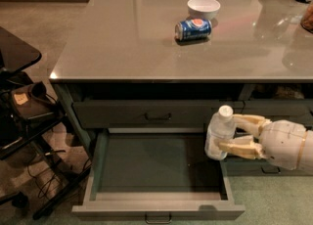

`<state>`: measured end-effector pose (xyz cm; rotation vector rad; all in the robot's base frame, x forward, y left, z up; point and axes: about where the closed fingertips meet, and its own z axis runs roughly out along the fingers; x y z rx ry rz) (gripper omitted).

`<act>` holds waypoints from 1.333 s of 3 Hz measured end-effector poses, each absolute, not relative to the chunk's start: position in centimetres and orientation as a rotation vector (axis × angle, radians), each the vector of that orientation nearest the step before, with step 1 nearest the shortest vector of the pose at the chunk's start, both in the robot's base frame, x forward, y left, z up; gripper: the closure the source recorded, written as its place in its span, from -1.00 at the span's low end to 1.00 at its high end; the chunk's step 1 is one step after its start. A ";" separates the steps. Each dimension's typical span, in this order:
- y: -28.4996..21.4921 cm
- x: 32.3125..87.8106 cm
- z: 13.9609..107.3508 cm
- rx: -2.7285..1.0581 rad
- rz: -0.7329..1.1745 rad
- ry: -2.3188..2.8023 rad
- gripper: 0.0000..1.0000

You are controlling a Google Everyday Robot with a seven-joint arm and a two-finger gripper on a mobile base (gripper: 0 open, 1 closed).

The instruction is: Place blue plastic bottle into middle drawer

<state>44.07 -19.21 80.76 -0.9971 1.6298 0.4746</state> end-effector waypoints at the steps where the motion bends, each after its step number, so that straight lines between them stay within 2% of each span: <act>1: -19.1 44.0 80.5 -0.999 0.477 1.631 1.00; 2: -18.2 43.9 79.2 -1.005 0.465 1.627 1.00; 4: -9.4 43.3 68.4 -1.024 0.489 1.593 1.00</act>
Offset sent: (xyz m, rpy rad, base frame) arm -0.0040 0.0182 -0.0350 -0.0185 -0.0178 -0.0104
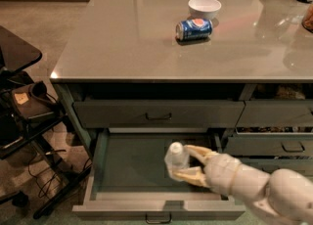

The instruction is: Place blue plastic bottle into middle drawer

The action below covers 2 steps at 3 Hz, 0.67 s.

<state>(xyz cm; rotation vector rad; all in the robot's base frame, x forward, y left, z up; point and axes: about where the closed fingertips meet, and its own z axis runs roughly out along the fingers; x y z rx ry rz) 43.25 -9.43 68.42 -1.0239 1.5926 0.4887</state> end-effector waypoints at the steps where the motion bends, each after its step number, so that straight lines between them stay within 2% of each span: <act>1: -5.1 44.9 64.6 -1.001 0.492 1.570 1.00; 2: -6.2 46.2 63.1 -0.949 0.446 1.616 1.00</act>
Offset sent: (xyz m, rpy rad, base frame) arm 0.0135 0.0390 -0.0339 0.0240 -0.0158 -0.0003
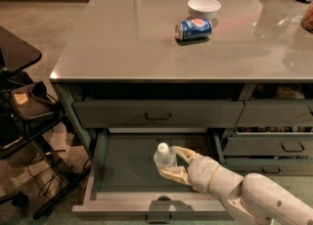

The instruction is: Place blue plastic bottle into middle drawer

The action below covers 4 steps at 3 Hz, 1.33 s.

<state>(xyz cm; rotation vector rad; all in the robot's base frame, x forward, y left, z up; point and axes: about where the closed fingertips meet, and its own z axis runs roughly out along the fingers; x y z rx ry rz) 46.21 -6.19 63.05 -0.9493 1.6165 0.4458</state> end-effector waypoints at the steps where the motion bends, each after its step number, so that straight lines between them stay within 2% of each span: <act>1: -6.2 46.2 63.1 -0.950 0.445 1.616 1.00; 3: -8.0 53.3 58.6 -0.793 0.469 1.654 1.00; 4: -8.9 54.9 56.9 -0.747 0.451 1.677 1.00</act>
Offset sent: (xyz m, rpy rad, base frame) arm 0.0690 -0.0270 -0.0426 0.1075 0.0278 -0.0918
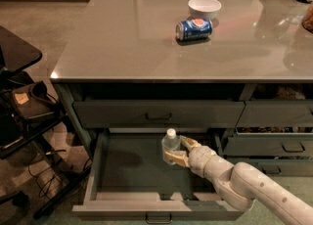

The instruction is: Place blue plastic bottle into middle drawer

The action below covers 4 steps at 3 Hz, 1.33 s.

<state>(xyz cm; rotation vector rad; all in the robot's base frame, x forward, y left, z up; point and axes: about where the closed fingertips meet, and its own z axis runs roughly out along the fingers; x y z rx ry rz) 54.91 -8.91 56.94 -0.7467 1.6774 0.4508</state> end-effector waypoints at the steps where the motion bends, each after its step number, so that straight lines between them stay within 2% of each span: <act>1: -10.9 53.5 57.0 -0.740 0.368 1.681 1.00; 2: -13.7 51.9 56.7 -0.719 0.301 1.700 1.00; 4: -13.6 52.2 54.8 -0.718 0.309 1.738 1.00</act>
Offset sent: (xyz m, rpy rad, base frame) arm -0.0508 -0.0856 -0.0065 -0.1207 -0.0423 -0.1726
